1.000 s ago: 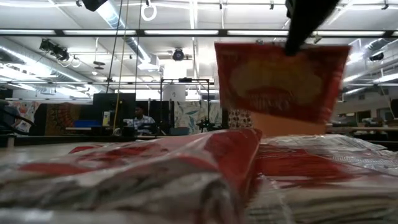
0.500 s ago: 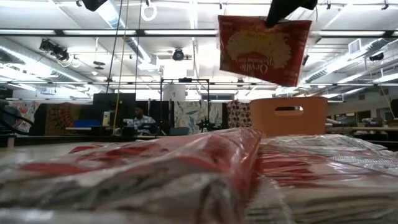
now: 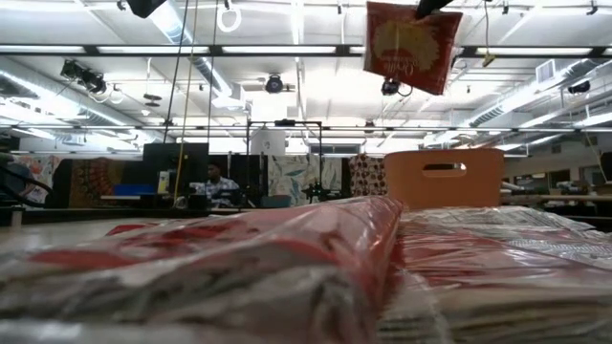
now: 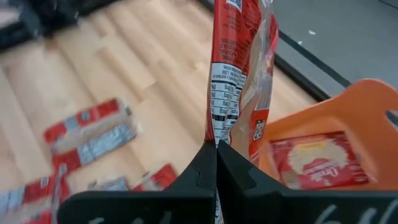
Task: Sort popcorn bags into baskets
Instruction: Put the red popcorn bag into the orange bin
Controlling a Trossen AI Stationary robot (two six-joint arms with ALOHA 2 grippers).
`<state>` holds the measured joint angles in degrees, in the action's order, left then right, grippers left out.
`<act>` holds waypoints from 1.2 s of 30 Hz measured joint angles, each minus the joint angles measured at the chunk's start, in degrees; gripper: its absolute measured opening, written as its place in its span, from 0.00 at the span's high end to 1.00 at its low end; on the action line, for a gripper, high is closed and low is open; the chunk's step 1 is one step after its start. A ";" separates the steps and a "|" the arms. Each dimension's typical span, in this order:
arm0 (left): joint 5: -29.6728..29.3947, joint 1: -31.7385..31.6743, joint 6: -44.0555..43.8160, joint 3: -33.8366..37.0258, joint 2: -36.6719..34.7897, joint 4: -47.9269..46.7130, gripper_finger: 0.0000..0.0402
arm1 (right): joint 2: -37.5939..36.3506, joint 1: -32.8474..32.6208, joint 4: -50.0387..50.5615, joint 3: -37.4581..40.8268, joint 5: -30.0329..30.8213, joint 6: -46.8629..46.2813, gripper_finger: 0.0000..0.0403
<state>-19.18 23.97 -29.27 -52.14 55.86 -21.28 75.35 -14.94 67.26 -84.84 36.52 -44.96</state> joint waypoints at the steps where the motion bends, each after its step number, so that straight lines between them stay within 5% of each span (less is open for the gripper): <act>1: -0.74 0.00 0.01 0.02 0.00 0.00 0.84 | -1.17 1.10 -0.20 0.46 -0.12 -0.04 0.99; 9: -8.77 -0.04 0.62 0.00 0.00 0.02 0.84 | -11.70 12.43 -4.85 11.21 -7.76 -1.90 0.99; 19: -19.89 -0.04 0.54 0.00 0.00 0.63 0.84 | -22.34 26.99 -22.73 31.17 -16.74 -4.31 0.99; 27: -30.00 -0.95 0.40 0.01 0.00 2.24 0.84 | -24.02 39.69 -40.56 41.32 -25.72 1.04 0.99; 36: -30.55 -4.98 -0.85 0.00 0.00 3.11 0.84 | -22.70 48.94 -50.84 48.07 -27.66 -1.58 0.99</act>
<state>-49.74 18.99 -30.12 -52.14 55.86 -18.17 52.64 34.00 16.42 -36.77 8.86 -46.55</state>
